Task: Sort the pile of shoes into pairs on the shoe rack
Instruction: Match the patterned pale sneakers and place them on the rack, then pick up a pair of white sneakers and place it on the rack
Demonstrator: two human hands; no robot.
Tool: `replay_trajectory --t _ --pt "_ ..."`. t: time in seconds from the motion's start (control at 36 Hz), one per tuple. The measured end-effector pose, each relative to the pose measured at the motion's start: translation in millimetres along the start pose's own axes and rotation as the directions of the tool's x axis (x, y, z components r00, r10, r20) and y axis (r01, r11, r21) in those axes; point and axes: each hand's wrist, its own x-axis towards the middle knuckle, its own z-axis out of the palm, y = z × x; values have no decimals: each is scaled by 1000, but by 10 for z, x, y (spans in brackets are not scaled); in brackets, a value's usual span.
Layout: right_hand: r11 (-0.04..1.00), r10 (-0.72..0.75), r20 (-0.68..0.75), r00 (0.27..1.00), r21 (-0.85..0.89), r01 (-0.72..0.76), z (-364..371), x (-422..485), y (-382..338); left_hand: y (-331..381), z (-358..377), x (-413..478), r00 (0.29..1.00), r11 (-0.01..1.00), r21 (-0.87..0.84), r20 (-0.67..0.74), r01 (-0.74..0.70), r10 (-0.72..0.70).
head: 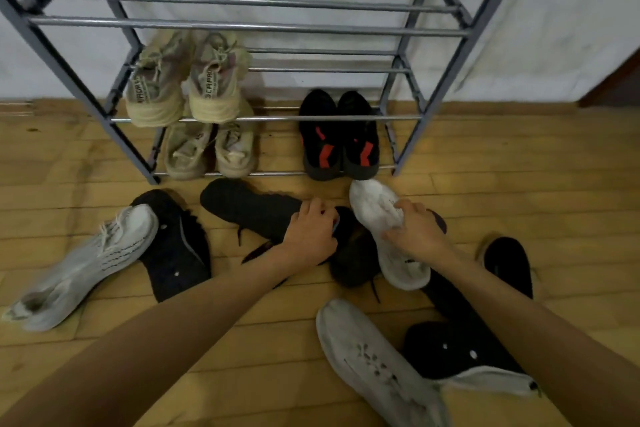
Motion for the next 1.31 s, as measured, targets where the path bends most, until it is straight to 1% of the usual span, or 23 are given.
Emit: replay_trajectory --t 0.14,0.22,0.28,0.36,0.39,0.44,0.5,0.56,0.58,0.61,0.67,0.72,0.78,0.89,0.94,1.0,1.08,1.17,1.22,1.31 --pt "998 58 82 995 -41 -55 147 -46 195 -13 233 30 992 999 11 119 44 -45" --pt "999 54 88 995 -9 -54 281 -74 270 -20 411 -12 991 998 -65 132 2 7" --pt "998 55 79 995 26 -58 340 -77 309 12 542 -94 987 994 -85 137 -70 82" --pt "998 55 52 997 31 -57 407 -75 355 71 746 -265 961 976 -41 169 -214 217" --pt "998 52 41 998 27 -53 423 -78 358 90 786 -321 953 962 -23 134 -271 272" --pt "998 50 19 999 28 -51 453 -91 367 102 889 -404 925 925 10 8 -381 381" --pt "999 45 0 999 18 -45 449 -114 367 99 999 -495 875 879 25 -87 -476 476" --pt "999 39 -12 999 26 -38 433 -130 372 111 1123 -608 844 842 -58 -68 -536 533" --pt "999 37 -17 999 40 -36 425 -137 378 120 1170 -656 836 830 -107 -21 -548 549" --pt "998 37 -21 999 54 -36 421 -147 384 128 1223 -694 830 825 -130 33 -550 557" --pt "996 39 -34 999 76 -37 426 -185 387 151 1254 -759 818 846 -129 215 -518 534" --pt "994 39 -44 998 103 -34 453 -245 392 167 1234 -793 793 869 -12 402 -495 457" --pt "992 36 -48 998 125 -29 492 -311 411 203 1170 -772 781 852 106 469 -513 412" --pt "988 60 -42 997 145 -54 557 -416 493 280 1122 -650 787 812 225 481 -538 388" --pt "988 72 -35 997 142 -66 577 -461 519 326 1089 -627 803 820 259 485 -510 346" --pt "985 79 -33 996 154 -73 597 -496 535 358 1074 -633 826 851 245 466 -464 316" --pt "979 80 -55 995 192 -68 603 -521 533 333 1039 -663 855 911 183 451 -370 256" --pt "966 50 -113 992 259 -19 602 -580 515 244 956 -713 873 947 60 410 -315 265" --pt "963 -6 -155 988 267 48 612 -635 480 157 835 -729 867 956 -30 414 -292 278" --pt "954 -110 -178 978 257 154 647 -668 377 26 539 -711 862 954 -157 411 -254 297"
